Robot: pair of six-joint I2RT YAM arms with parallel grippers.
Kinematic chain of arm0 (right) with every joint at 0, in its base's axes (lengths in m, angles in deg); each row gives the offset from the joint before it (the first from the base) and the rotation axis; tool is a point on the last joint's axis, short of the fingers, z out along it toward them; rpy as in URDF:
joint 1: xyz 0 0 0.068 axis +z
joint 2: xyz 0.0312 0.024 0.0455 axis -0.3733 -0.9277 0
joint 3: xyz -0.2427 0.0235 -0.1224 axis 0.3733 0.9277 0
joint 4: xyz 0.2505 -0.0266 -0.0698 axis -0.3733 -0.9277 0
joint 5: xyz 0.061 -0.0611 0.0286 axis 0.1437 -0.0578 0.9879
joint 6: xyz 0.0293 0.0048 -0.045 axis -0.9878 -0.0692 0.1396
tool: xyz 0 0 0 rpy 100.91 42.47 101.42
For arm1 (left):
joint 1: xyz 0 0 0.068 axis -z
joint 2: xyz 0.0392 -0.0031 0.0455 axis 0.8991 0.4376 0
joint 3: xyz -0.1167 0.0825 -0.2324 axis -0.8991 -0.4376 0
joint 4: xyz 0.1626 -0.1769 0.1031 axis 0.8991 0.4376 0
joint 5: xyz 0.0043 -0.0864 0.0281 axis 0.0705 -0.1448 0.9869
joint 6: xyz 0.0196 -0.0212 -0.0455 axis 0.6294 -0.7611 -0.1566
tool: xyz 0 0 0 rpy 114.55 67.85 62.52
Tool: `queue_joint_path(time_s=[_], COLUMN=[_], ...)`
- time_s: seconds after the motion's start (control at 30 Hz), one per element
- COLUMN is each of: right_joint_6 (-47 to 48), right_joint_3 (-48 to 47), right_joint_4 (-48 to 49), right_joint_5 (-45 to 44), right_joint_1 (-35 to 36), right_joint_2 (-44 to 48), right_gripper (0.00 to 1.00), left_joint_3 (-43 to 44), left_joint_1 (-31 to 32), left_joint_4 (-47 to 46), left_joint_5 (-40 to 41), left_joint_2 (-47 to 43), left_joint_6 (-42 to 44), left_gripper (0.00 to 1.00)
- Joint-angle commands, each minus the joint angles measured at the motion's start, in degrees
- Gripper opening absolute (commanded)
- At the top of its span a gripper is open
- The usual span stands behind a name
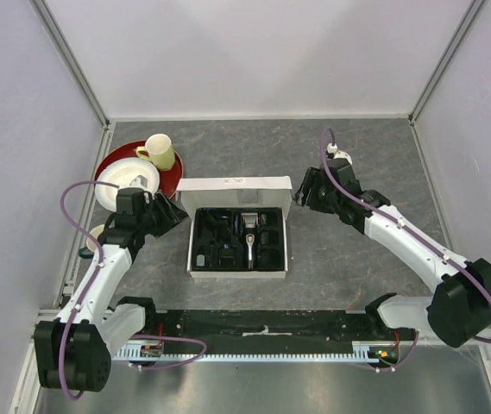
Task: Sort the hair-cutting tools
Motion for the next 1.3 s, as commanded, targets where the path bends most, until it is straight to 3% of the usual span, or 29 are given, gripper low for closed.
queue_joint_path(time_s=[0.0,0.33,0.83,1.13,1.27], right_joint_6=[1.46,0.49,0.05,-1.62,0.13], right_joint_3=[-1.36,1.81,5.15,0.06,-2.06], right_joint_4=[4.57,6.15,3.61,1.31,9.02], right_joint_5=[6.68,11.97,5.49,-7.71,-1.87], right_joint_1=[0.47,2.40,2.58,2.58,2.58], right_joint_2=[-0.49,0.66,3.20,5.75,4.53], right_gripper=[0.65,0.62,0.61,0.64,0.66], left_joint_3=[-0.20,-0.55,-1.52,1.20,2.69], left_joint_1=[-0.01,0.07,0.07,0.07,0.07], left_joint_4=[-2.13,-2.13,-1.60,2.79,3.41], left_joint_5=[-2.32,-2.58,-2.06,5.85,9.28], left_joint_2=[0.19,-0.51,-1.56,-4.46,-6.31], left_joint_6=[-0.62,-0.89,-1.24,-2.12,-2.82], left_gripper=[0.58,0.58,0.58,0.59,0.59])
